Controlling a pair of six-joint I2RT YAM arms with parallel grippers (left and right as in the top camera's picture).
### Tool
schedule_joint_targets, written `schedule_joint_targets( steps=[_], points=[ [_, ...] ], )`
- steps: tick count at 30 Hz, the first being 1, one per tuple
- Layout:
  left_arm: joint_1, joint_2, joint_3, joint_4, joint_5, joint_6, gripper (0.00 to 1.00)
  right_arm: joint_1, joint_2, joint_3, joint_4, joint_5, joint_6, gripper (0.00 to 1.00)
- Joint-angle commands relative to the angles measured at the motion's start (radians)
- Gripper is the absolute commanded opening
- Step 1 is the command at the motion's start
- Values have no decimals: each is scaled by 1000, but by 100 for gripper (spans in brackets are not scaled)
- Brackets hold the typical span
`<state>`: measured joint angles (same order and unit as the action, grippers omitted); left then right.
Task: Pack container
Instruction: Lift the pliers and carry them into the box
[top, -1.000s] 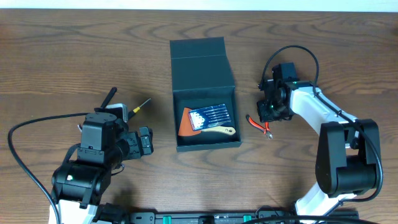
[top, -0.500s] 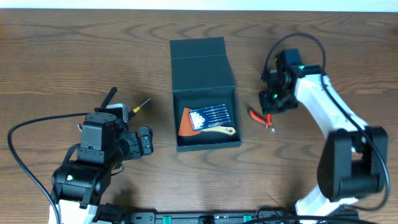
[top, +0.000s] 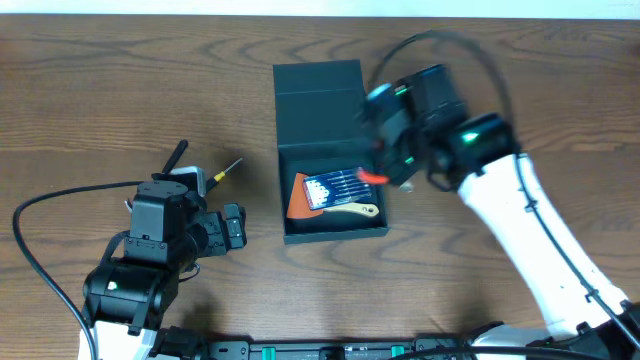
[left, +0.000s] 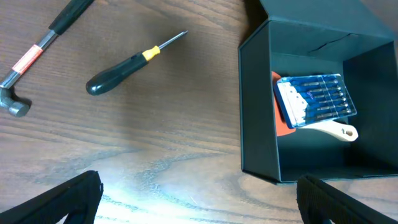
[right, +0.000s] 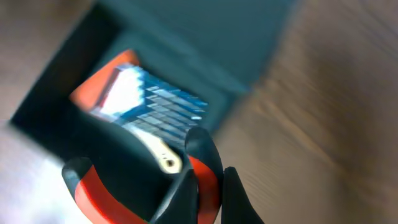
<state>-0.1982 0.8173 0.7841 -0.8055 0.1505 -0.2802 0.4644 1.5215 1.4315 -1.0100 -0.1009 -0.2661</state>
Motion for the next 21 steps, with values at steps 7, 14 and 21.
schedule_joint_targets(
  steps=[7,14,21],
  points=[
    [2,-2,19,-10,-5,18,99,112,131,7,22,-35,-262,1],
    [2,-2,19,-10,-5,18,99,124,284,7,37,-117,-285,1],
    [2,-2,19,-10,-5,18,99,144,399,7,64,-117,-285,1]
  ],
)
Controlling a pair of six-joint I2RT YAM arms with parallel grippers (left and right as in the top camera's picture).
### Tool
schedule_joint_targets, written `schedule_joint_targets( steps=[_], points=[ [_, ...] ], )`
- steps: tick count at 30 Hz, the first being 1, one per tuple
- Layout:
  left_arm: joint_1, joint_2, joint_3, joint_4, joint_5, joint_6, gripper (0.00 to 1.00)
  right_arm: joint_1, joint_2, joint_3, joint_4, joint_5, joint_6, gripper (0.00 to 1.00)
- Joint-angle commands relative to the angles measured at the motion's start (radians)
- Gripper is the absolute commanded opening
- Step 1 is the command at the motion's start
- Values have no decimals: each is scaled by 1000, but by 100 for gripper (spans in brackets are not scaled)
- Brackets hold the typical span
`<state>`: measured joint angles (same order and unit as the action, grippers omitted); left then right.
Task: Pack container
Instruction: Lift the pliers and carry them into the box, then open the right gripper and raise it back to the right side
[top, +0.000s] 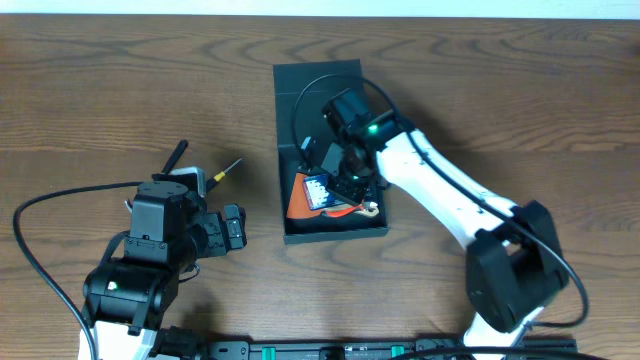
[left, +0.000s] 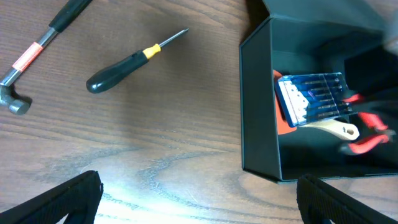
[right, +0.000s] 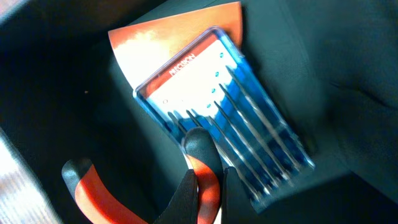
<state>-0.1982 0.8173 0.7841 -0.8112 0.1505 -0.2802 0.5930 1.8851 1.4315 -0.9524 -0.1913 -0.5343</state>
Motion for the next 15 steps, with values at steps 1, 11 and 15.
schedule_joint_targets(
  steps=[1,11,15],
  points=[
    [2,-2,19,-4,-5,18,99,16,46,7,8,-27,-17,1],
    [2,-2,19,-4,-5,18,99,17,123,6,10,-27,-4,14],
    [2,-2,19,-4,-5,18,99,16,124,6,10,-26,-2,25]
  ],
)
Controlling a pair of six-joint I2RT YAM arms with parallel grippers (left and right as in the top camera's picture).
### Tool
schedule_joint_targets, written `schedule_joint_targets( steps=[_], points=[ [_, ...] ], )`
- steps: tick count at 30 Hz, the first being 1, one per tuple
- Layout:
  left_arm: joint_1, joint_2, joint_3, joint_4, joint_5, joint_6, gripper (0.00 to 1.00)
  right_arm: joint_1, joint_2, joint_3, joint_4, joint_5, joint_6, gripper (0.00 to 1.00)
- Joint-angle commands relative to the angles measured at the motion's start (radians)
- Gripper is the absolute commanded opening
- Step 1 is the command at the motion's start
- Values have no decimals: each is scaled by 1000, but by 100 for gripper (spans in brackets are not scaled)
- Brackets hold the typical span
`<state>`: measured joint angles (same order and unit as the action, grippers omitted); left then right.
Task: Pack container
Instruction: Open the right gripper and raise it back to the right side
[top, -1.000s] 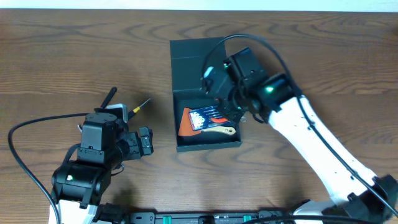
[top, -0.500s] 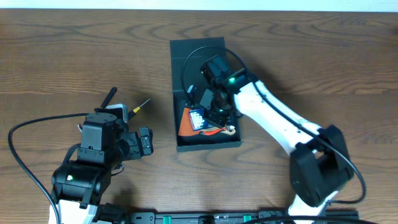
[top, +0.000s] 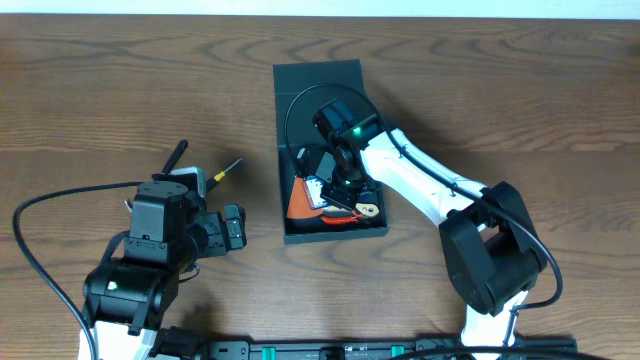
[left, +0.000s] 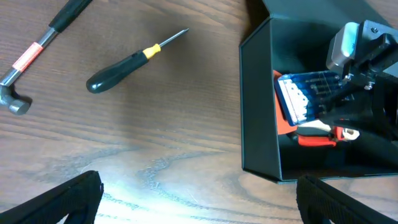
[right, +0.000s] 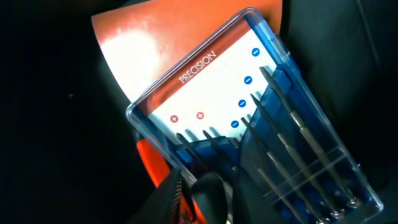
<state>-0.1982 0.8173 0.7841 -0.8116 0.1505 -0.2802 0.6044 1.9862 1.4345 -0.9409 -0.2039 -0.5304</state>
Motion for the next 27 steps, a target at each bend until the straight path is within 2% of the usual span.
schedule_joint_targets(
  steps=[1,11,14,18,22,23,24,25,27],
  points=[
    [2,-2,19,-4,-5,18,99,5,23,3,-2,-14,-5,29],
    [2,-2,19,-3,-5,18,99,5,8,56,-53,-9,21,42],
    [2,-2,19,-7,-5,18,99,5,-11,124,-95,17,24,45],
    [2,-2,19,-15,-5,37,99,-13,-47,245,-167,60,29,56],
    [2,5,58,-91,-5,85,99,-48,-88,375,-251,69,48,61],
    [3,11,82,-116,-6,108,98,-61,-98,406,-266,69,49,70],
    [3,29,127,-156,-15,127,99,-81,-114,439,-274,80,72,93],
    [3,49,171,-190,-26,135,99,-100,-126,461,-273,100,114,99],
    [4,112,288,-270,-39,184,98,-156,-155,501,-266,168,255,99]
  ],
)
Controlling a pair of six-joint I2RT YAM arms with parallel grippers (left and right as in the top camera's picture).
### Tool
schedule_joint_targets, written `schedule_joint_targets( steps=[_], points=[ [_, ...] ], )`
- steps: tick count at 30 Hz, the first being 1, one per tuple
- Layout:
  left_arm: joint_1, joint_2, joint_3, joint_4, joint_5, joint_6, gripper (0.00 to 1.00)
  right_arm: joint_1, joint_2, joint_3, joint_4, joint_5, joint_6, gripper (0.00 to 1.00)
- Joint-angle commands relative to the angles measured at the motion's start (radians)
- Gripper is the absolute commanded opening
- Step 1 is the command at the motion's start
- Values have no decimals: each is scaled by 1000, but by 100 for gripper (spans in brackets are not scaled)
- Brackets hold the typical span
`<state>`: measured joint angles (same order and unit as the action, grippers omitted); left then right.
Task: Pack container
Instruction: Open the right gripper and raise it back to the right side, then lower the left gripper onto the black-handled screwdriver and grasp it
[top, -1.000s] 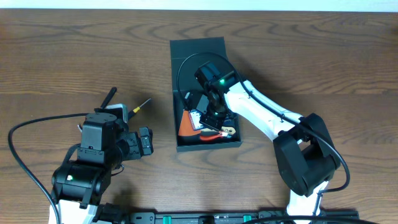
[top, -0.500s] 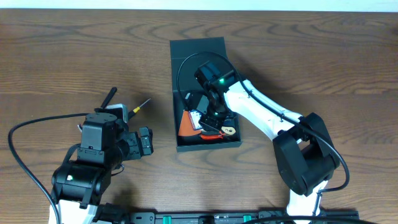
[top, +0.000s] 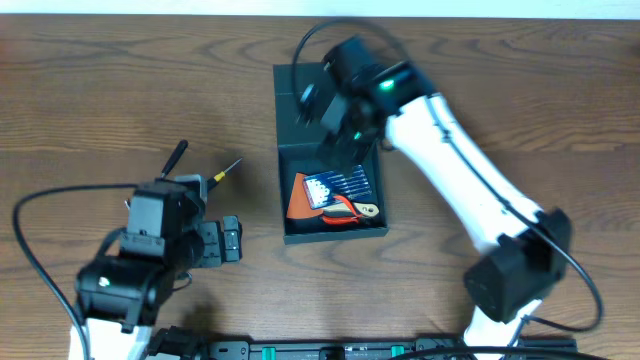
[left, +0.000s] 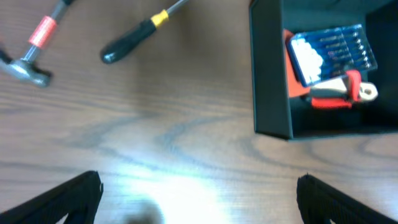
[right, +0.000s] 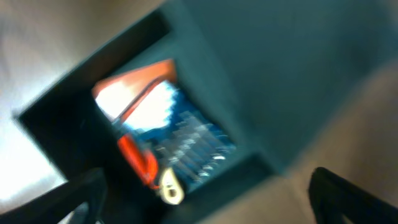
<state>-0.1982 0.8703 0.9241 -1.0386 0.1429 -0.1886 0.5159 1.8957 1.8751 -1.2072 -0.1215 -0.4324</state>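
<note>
The dark open box (top: 283, 190) sits mid-table with its lid (top: 300, 85) folded back. Inside lie an orange card (top: 298, 197), a blue precision screwdriver set (top: 338, 187), a cream handle (top: 366, 210) and red-handled pliers (top: 345, 212), also seen in the left wrist view (left: 333, 99) and, blurred, in the right wrist view (right: 138, 162). My right gripper (top: 335, 118) hangs open above the box's rear, holding nothing (right: 211, 205). To the left of the box my left gripper (top: 222, 243) stands open over bare table (left: 199, 205).
A black-handled screwdriver (left: 134, 34) with a yellow collar and a small hammer (left: 28, 53) lie on the wood left of the box. In the overhead view the screwdriver tip (top: 230, 166) shows beside my left arm. Cables trail from both arms.
My right gripper was shut on the red pliers low in the box. It is now open and higher, and the pliers lie in the box. My left wrist has shifted a little.
My right gripper held the red pliers above the box's right edge. Then it was over the box's contents, then pressed down by the screwdriver set. Now the pliers rest in the box and the gripper is open above it. The left gripper stayed open beside the box.
</note>
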Motion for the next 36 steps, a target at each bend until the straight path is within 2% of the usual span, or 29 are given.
schedule_joint_targets(
  steps=[1,6,8,10,12,14,20,32,36],
  points=[
    [10,111,230,-100,-31,141,98,-108,-82,74,6,124,255,99],
    [75,370,546,-341,-31,357,98,-308,-137,77,-15,151,550,99],
    [106,456,616,-383,-39,436,98,-383,-138,77,-34,150,610,99],
    [147,537,656,-366,-57,436,98,-449,-138,72,-48,145,636,99],
    [180,601,657,-325,-57,467,99,-503,-138,64,-55,140,638,99],
    [205,665,657,-319,-59,554,99,-536,-138,55,-56,140,638,99],
    [231,830,652,-298,-93,696,99,-569,-138,51,-52,141,618,99],
    [231,1005,649,-204,-97,801,99,-569,-137,51,-34,148,610,99],
    [231,1034,624,-149,-103,802,99,-569,-137,51,-21,149,610,99]
  ],
)
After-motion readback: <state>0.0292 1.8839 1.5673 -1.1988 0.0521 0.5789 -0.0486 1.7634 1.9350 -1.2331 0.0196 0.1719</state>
